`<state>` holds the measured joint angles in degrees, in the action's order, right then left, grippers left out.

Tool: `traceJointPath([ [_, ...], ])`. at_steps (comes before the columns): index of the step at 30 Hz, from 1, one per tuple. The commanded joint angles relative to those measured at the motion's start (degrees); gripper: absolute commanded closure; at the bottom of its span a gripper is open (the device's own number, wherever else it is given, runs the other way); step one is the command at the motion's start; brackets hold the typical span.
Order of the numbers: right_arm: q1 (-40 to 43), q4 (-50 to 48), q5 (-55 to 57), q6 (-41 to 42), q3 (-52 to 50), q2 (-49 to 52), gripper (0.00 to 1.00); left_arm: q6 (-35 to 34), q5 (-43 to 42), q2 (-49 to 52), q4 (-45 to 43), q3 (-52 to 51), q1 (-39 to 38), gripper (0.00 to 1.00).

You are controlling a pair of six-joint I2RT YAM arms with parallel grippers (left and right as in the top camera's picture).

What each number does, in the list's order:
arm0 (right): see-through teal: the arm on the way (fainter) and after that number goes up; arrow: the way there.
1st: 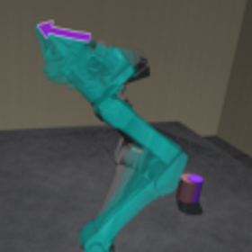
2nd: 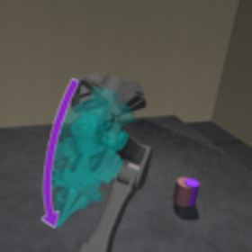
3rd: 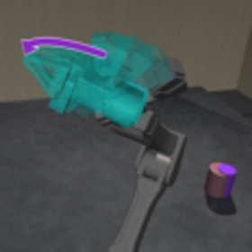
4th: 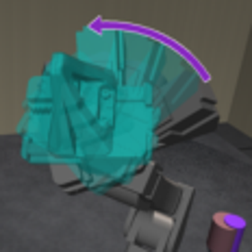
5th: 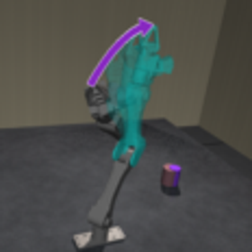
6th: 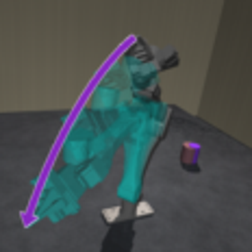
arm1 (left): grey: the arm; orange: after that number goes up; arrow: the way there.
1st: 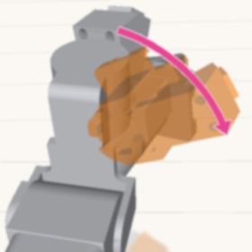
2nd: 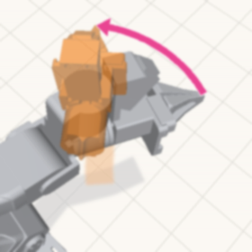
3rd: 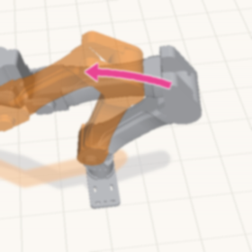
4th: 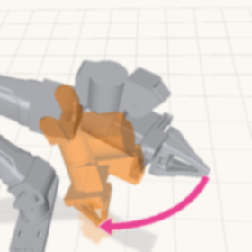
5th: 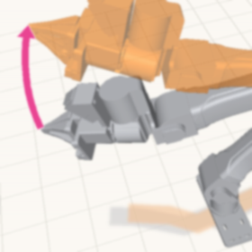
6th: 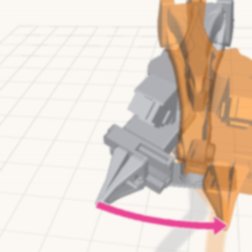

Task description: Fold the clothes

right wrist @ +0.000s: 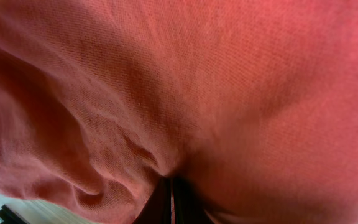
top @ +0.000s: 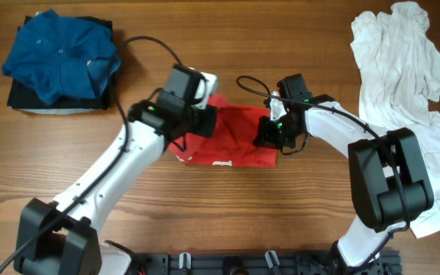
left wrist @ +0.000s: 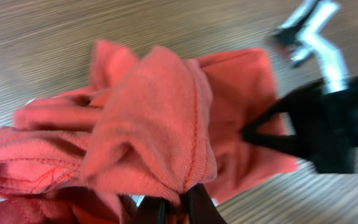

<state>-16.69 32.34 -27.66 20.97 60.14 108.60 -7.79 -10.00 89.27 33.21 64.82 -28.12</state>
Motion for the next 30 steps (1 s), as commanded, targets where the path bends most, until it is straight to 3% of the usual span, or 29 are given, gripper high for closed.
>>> traceJointPath([
  [1,0.17,-0.33,5.09,0.11,-0.81,3.72,0.96,-7.1,-1.11,-1.09,-3.58,0.94,-3.5,0.96],
  [11,0.17,-0.37,5.09,0.2,-0.81,3.72,0.96,-14.82,-2.23,-1.09,-10.84,0.94,-8.26,0.96],
  [16,0.46,-1.62,2.58,0.68,-0.68,2.82,0.96,-15.21,-2.16,-0.81,-11.1,0.94,-9.55,0.96],
  [26,12.04,6.8,-0.09,1.53,8.92,-23.43,0.93,-15.19,-2.23,0.46,-10.75,0.94,-9.66,0.94],
  [28,14.64,7.8,-0.09,1.49,9.2,-28.17,0.91,-15.19,-2.43,0.55,-10.8,0.94,-9.94,0.71],
  [29,15.78,8.48,-0.09,1.44,9.2,-30.21,0.9,-15.15,-2.43,0.52,-10.95,0.94,-10.08,0.36],
  [30,16.74,9.2,-0.09,1.22,9.2,-31.78,0.89,-15.13,-2.43,0.52,-11.26,0.94,-10.12,0.12],
])
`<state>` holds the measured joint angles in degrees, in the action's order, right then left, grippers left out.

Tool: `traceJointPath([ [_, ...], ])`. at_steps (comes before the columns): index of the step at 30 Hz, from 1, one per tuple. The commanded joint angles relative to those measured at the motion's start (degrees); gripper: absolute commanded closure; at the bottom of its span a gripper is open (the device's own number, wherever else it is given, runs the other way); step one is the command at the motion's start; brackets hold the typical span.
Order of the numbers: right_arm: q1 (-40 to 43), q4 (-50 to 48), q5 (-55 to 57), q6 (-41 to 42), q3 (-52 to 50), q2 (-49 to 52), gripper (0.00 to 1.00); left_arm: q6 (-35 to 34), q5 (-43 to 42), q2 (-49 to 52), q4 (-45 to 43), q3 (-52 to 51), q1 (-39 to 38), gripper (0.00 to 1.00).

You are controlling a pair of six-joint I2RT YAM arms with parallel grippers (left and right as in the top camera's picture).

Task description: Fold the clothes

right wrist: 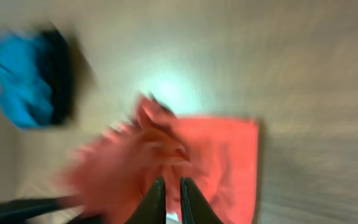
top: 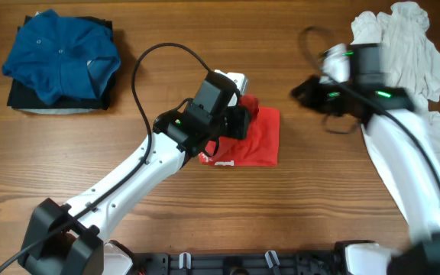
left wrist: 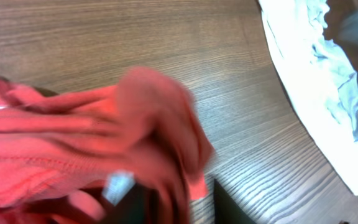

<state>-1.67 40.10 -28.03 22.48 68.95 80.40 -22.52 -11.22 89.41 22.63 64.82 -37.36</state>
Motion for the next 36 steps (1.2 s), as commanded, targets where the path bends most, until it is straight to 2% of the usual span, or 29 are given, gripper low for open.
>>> traceJointPath([
  [1,2.78,2.93,0.31,-1.11,0.39,-5.57,0.87,-0.24,-1.2,0.37,-1.46,0.94,-0.87,0.0],
  [7,2.99,6.25,0.94,-1.92,0.31,-5.7,0.87,0.02,-1.38,-1.92,-1.77,4.13,-0.07,0.0],
  [9,2.99,6.4,0.92,-2.03,0.31,-5.25,0.86,2.16,-1.2,-3.67,-0.96,5.79,0.72,0.0],
  [12,2.25,6.56,-0.68,-3.91,0.31,-4.04,0.85,2.78,2.38,-7.93,2.03,9.25,3.8,0.0],
  [15,-0.46,6.29,-2.05,-6.69,0.31,-1.99,0.8,2.64,3.61,-12.79,4.52,11.45,9.42,0.0],
  [18,-5.9,3.91,-2.23,-10.12,0.31,2.43,0.72,2.56,3.61,-17.7,6.16,11.63,17.14,0.0],
  [20,-9.57,1.25,-2.93,-12.02,0.31,5.75,0.63,2.58,3.61,-19.17,7.74,11.63,21.27,0.0],
  [24,-15.26,-4.26,-2.93,-13.62,0.31,12.7,0.52,2.62,3.61,-19.54,11.34,11.61,26.84,0.0],
  [32,-21.84,-9.64,-6.8,-22.75,0.31,23.76,0.4,2.84,3.87,-18.8,16.09,11.58,28.92,0.0],
  [36,-24.41,-9.64,-6.78,-24.24,0.31,26.8,0.4,2.84,3.87,-18.8,16.48,11.58,28.92,0.0],
])
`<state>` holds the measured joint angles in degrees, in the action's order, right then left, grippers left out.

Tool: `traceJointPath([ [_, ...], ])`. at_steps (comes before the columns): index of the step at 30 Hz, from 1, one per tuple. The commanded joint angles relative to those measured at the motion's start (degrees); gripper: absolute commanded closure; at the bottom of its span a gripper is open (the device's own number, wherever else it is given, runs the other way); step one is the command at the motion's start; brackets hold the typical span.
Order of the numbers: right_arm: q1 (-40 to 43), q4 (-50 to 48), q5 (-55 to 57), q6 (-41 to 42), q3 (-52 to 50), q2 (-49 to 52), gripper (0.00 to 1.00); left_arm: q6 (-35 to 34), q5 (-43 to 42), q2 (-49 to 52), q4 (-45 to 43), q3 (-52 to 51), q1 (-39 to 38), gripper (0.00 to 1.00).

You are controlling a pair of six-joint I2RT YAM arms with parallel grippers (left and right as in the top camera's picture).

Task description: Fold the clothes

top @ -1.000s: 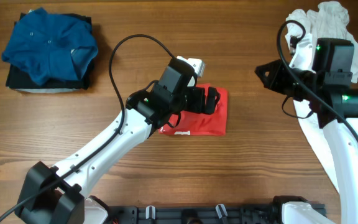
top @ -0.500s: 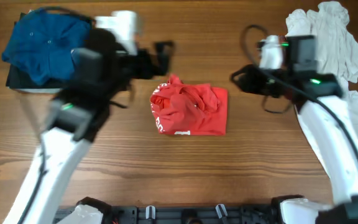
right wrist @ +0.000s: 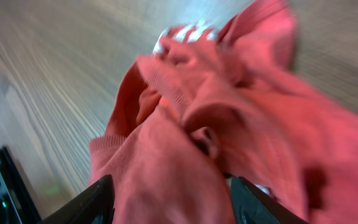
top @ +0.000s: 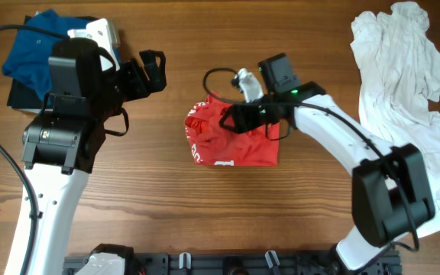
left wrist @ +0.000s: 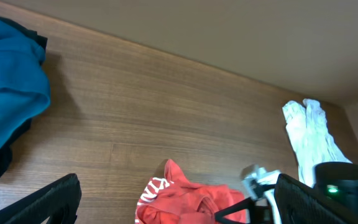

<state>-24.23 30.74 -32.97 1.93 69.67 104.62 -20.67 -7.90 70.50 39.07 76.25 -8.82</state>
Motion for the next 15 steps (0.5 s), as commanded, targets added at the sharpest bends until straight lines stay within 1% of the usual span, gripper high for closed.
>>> traceJointPath([
  [1,-2.54,-0.26,-1.84,-3.91,-0.42,3.04,0.41,0.98,0.55,0.11,0.02,0.15,0.37,0.0],
  [2,-2.93,-0.28,-1.79,-3.91,-0.42,3.34,0.43,0.96,0.55,0.13,0.02,0.15,0.37,0.0],
  [4,-3.08,-0.35,-1.79,-3.28,-0.39,3.32,0.55,0.98,0.55,0.13,0.04,0.15,0.37,0.0],
  [5,-2.95,-0.28,-1.77,-3.19,-0.33,3.15,0.66,0.98,0.55,0.13,0.04,0.15,0.37,0.0],
  [6,-2.51,-0.07,-1.77,-2.08,-0.22,2.86,0.83,0.98,0.55,0.13,0.09,0.15,0.37,0.0],
  [7,-1.95,0.24,-1.6,-0.79,-0.11,2.45,0.94,0.98,0.55,0.13,0.22,0.15,0.37,0.0],
  [8,-1.27,0.81,-1.62,-0.2,0.0,1.84,0.96,0.98,0.55,0.17,0.31,0.15,0.37,0.0],
  [10,0.15,3.06,-1.62,-0.2,0.59,0.35,0.96,0.96,0.55,0.42,0.44,0.15,0.37,0.0],
  [15,5.29,13.84,-1.03,2.03,1.75,-5.99,0.96,0.96,0.52,1.51,1.09,0.15,0.37,0.0],
])
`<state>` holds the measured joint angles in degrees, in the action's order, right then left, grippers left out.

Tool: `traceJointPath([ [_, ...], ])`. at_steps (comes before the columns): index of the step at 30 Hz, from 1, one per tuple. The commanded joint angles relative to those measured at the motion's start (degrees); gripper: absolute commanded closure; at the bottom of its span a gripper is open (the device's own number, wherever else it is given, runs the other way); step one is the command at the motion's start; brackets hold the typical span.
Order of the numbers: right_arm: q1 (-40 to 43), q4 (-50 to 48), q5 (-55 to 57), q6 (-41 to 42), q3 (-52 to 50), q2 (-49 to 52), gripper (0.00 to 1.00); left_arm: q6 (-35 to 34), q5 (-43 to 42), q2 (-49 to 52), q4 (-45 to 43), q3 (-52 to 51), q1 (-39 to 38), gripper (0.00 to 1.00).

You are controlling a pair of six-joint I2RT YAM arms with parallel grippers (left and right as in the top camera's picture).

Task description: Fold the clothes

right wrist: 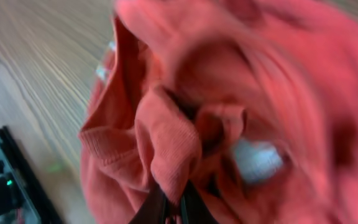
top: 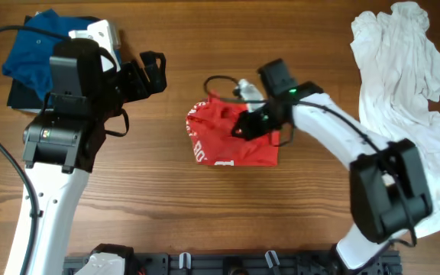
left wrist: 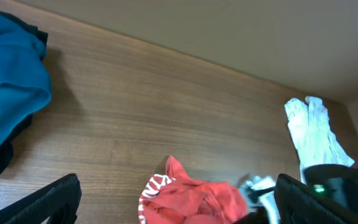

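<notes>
A crumpled red garment (top: pixel 220 145) with white lettering lies at the table's centre, also low in the left wrist view (left wrist: pixel 191 198). My right gripper (top: pixel 244 127) rests on its upper right part. In the right wrist view that gripper (right wrist: pixel 169 208) is shut on a raised fold of the red cloth (right wrist: pixel 166 149). My left gripper (top: pixel 150 72) hangs wide open at the upper left, well away from the garment, with nothing between its fingers (left wrist: pixel 55 199).
A blue shirt (top: pixel 59 53) lies on a dark folded stack (top: pixel 21 99) at the back left. A large heap of white clothes (top: pixel 403 76) covers the right side, down to the front edge. The right arm's cable loops over the red garment's top.
My right gripper was open over the red garment's top and is now shut on a fold of it, slightly lower. The left arm has not moved.
Both grippers were shut on the red garment at the centre. Then the right one had let go and was over by the white heap while the left still held the cloth. Later the left was open, far left, the right open on the garment; now it grips a fold.
</notes>
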<state>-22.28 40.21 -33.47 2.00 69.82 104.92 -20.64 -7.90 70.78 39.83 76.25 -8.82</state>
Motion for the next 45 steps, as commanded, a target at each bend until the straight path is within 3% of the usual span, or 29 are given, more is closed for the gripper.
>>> traceJointPath([
  [1,4.35,7.93,0.66,3.32,1.6,-7.69,0.96,0.96,0.52,1.62,0.55,0.15,0.37,0.0],
  [6,4.98,22.97,6.97,5.18,1.14,-8.98,0.96,1.09,0.55,3.98,0.79,0.15,0.37,0.0],
  [10,4.85,26.77,9.6,9.05,-3.37,-8.76,0.96,3.96,0.52,6.32,0.79,0.15,0.37,0.0],
  [11,4.85,26.71,11.23,11.13,-4.48,-8.76,0.92,3.96,0.52,6.91,0.79,0.15,0.37,0.0],
  [12,4.85,26.62,13.29,12.79,-5.6,-8.76,0.79,3.96,0.52,7.48,0.79,0.15,0.37,0.0],
  [14,4.92,26.53,17.88,15.47,-7.45,-8.76,0.72,3.98,0.52,8.24,0.79,0.15,0.37,0.0],
  [15,5.18,26.53,20.76,16.55,-7.69,-8.72,0.57,3.98,0.55,8.68,0.76,0.15,0.37,0.0],
  [17,5.81,25.42,21.44,16.59,-7.34,-8.72,0.46,4.0,0.79,8.9,0.72,0.15,0.37,0.0],
  [25,6.03,16.63,12.5,8.57,4.11,-8.83,0.44,3.98,6.12,8.9,0.72,0.15,0.37,0.0],
  [29,3.91,10.27,11.89,3.1,3.69,-8.13,0.45,3.96,6.1,8.9,0.5,0.15,0.37,0.0],
  [36,-0.17,9.22,9.92,-5.79,3.61,-2.64,0.46,3.93,6.1,8.9,0.5,0.15,0.37,0.0],
  [42,-1.99,5.16,9.62,-4.74,3.61,1.53,0.46,3.93,6.1,8.9,0.52,0.15,0.37,0.0],
  [45,-1.99,2.49,9.6,-4.24,3.61,2.62,0.56,3.96,6.1,8.9,0.52,0.15,0.37,0.0],
])
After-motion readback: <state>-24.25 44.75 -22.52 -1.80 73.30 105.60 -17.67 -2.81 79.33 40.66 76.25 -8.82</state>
